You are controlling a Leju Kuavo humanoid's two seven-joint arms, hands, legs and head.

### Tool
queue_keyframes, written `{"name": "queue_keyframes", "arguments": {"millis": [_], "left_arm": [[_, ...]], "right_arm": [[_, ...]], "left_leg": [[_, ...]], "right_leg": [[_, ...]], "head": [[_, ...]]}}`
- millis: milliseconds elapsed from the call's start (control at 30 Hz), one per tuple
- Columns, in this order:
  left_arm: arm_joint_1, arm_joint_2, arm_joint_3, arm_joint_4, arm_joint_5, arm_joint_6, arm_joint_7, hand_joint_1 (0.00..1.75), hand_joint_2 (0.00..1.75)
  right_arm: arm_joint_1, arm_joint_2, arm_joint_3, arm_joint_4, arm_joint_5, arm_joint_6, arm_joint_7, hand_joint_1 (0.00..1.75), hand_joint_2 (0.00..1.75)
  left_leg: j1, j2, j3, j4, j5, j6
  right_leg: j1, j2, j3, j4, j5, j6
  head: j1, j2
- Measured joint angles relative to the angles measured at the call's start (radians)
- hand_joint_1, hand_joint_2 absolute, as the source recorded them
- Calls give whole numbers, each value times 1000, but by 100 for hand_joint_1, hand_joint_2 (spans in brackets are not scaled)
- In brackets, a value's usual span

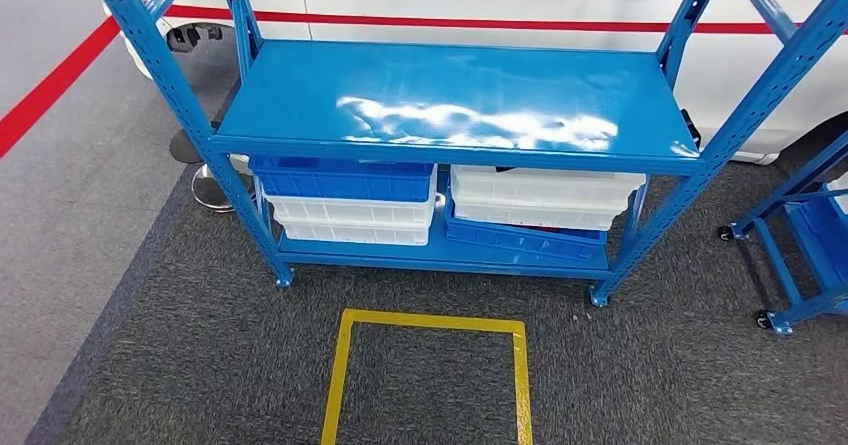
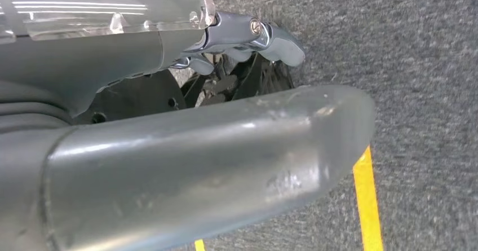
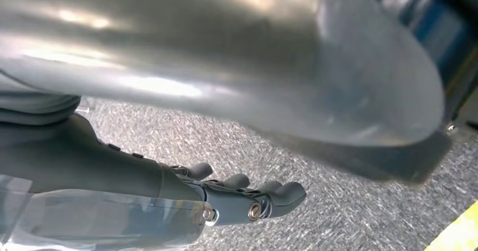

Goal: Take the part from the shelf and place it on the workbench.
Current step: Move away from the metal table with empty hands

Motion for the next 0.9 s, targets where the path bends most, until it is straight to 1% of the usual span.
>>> {"name": "queue_keyframes", "arguments": {"millis": [33, 67, 100, 133, 167, 200, 233, 267, 300, 333, 367, 400, 433, 467, 500, 533, 567, 633, 667, 700, 733, 767, 800, 833, 867, 900], "left_arm": [[0, 1, 0, 0, 2, 0, 0, 0, 0], [-1, 1, 0, 0, 4, 0, 0, 0, 0], [-1, 1, 0, 0, 6, 0, 0, 0, 0], [-1, 1, 0, 0, 8, 0, -1, 0, 0], [-1, 1, 0, 0, 9, 0, -1, 0, 0], [-1, 1, 0, 0, 11, 0, -1, 0, 0], [-1, 1, 0, 0, 11, 1, -1, 0, 0], [0, 1, 0, 0, 12, 2, -1, 0, 0], [1, 1, 0, 0, 12, 3, -1, 0, 0], [3, 1, 0, 0, 13, 5, -1, 0, 0], [4, 1, 0, 0, 13, 6, 0, 0, 0], [5, 1, 0, 0, 13, 6, 0, 0, 0], [6, 1, 0, 0, 13, 7, 0, 0, 0], [7, 2, 0, 0, 14, 8, 0, 0, 0], [7, 3, 0, 0, 14, 9, 0, 0, 0], [6, 4, 0, 0, 14, 9, 0, 0, 0], [5, 4, -1, 0, 14, 9, 0, 0, 0], [5, 4, -1, 0, 15, 9, 1, 0, 0], [5, 4, -1, 0, 15, 9, 1, 0, 0], [5, 4, -1, 0, 15, 9, 1, 0, 0], [6, 4, -1, 0, 15, 9, 3, 0, 0], [5, 3, -1, 0, 15, 9, 4, 0, 0], [6, 3, -1, 0, 16, 9, 6, 0, 0], [6, 2, -1, 0, 17, 10, 10, 0, 0], [6, 2, -1, 0, 17, 12, 14, 0, 0], [7, 2, -1, 0, 19, 13, 18, 0, 0]], "right_arm": [[0, 1, 0, 0, 0, 1, 1, 0, 0], [1, 1, 0, 0, 1, 1, 2, 0, 0], [1, 1, 0, 0, 1, 1, 2, 0, 0], [1, 1, 0, 0, 1, 1, 2, 0, 0], [1, 1, 0, 0, 2, 1, 2, 0, 0], [1, 1, 0, 0, 2, 1, 3, 0, 0], [1, 1, 0, 0, 3, 1, 3, 0, 0], [2, 1, 0, 0, 3, 1, 3, 0, 0], [3, 1, 0, 0, 3, 1, 3, 0, 0], [3, 1, 0, 0, 3, 1, 3, 0, 0], [4, 1, 0, 0, 3, 1, 3, 0, 0], [4, 2, 0, 0, 3, 1, 2, 0, 0], [5, 2, 0, 0, 4, 1, 2, 0, 0], [5, 3, 0, 0, 4, 1, 2, 0, 0], [5, 4, 0, 0, 4, 2, 2, 0, 0], [4, 6, 0, 0, 5, 3, 2, 0, 0], [3, 7, 0, 0, 5, 4, 1, 0, 0], [1, 7, 0, 0, 5, 6, 1, 0, 0], [0, 6, 0, 0, 5, 6, 1, 0, 0], [-1, 5, 0, 0, 6, 6, 2, 0, 0], [-1, 4, 0, 0, 6, 7, 3, 0, 0], [-1, 3, 0, 0, 7, 7, 5, 0, 0], [-1, 2, 0, 0, 8, 6, 7, 0, 0], [0, 1, 0, 0, 8, 4, 9, 0, 0], [0, 1, 0, 0, 9, 0, 13, 0, 0], [-1, 0, 0, 0, 10, -6, 19, 0, 44]], "left_leg": [[-2, 0, -2, 4, -5, -7], [-1, 0, -1, 6, -8, -11], [0, 0, 1, 6, -10, -15], [2, 1, 0, 16, -17, -18], [3, 2, -11, 43, -31, -22], [3, 3, -34, 91, -52, -26], [3, 4, -71, 159, -78, -28], [3, 4, -115, 233, -101, -29], [2, 4, -155, 291, -111, -27], [1, 4, -182, 317, -100, -23], [-2, 4, -189, 303, -69, -16], [-6, 4, -180, 252, -21, -5], [-12, 3, -161, 188, 26, 9], [-18, 4, -140, 132, 58, 24], [-24, 4, -122, 89, 72, 36], [-29, 5, -110, 66, 69, 44], [-32, 6, -101, 53, 59, 48], [-29, 4, -76, 23, 52, 50], [-25, 4, -60, 9, 51, 51], [-21, 4, -46, -2, 49, 52], [-20, 4, -35, -8, 46, 52], [-20, 4, -29, -10, 41, 52], [-19, 4, -23, -10, 36, 50], [-18, 4, -16, -9, 30, 47], [-16, 3, -7, -9, 22, 44], [-13, 3, 4, -7, 14, 39]], "right_leg": [[3, 3, 1, -2, -10, -9], [5, 4, 0, -2, -12, -21], [6, 3, 2, -2, -14, -28], [7, 3, 6, -2, -17, -36], [6, 1, 11, -3, -20, -43], [7, 0, 16, -3, -24, -50], [9, -2, 21, -3, -29, -55], [11, -3, 26, -4, -35, -59], [14, -3, 32, -4, -41, -61], [18, -2, 40, -4, -48, -63], [21, 0, 51, -4, -56, -64], [25, 2, 63, -5, -64, -65], [27, 3, 75, -7, -73, -66], [30, 3, 85, -9, -81, -63], [29, 2, 92, -12, -88, -60], [28, 1, 98, -15, -91, -55], [27, -1, 102, -15, -89, -48], [26, -4, 104, 1, -81, -36], [25, -4, 93, 28, -81, -31], [25, -4, 71, 70, -93, -27], [22, -3, 37, 123, -114, -24], [20, -3, -5, 177, -140, -20], [17, -3, -43, 219, -159, -15], [15, -3, -70, 237, -160, -11], [13, -3, -80, 224, -138, -6], [10, -4, -73, 180, -92, -1]], "head": [[0, 0], [-1, 0], [-3, 0], [-4, 0], [-5, 0], [-7, 0], [-8, 0], [-8, 0], [-8, 0], [-8, 0], [-9, 0], [-9, 0], [-9, 0], [-6, 0], [-4, 0], [-2, 0], [-1, 0], [-3, 0], [-3, 0], [-2, 0], [-2, 0], [-1, 0], [-2, 0], [-2, 0], [-2, 0], [-2, 0]]}}
